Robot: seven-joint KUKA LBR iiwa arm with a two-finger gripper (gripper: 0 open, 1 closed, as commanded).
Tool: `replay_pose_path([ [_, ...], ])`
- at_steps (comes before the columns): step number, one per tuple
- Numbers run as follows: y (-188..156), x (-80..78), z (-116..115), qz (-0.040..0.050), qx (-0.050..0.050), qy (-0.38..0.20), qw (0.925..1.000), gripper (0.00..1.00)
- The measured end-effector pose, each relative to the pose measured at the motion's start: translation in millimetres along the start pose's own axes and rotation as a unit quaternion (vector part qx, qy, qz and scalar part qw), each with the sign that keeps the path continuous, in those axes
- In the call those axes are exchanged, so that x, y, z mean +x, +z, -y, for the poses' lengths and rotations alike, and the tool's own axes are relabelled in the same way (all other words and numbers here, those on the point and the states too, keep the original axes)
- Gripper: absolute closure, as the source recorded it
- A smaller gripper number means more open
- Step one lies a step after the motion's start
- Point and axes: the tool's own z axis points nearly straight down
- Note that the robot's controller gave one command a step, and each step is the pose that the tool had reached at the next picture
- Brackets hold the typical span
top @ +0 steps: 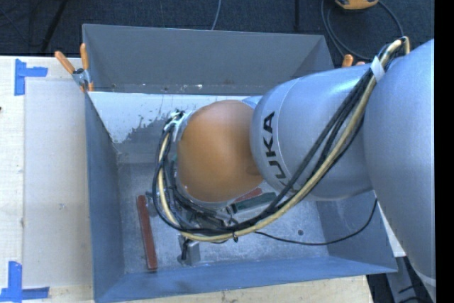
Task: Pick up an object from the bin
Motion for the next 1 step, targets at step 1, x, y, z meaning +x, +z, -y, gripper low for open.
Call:
replay_pose_path([
  [1,44.1,-1.2,-16.3,-0.0011,0.000,-0.087,0.9962,0.00],
])
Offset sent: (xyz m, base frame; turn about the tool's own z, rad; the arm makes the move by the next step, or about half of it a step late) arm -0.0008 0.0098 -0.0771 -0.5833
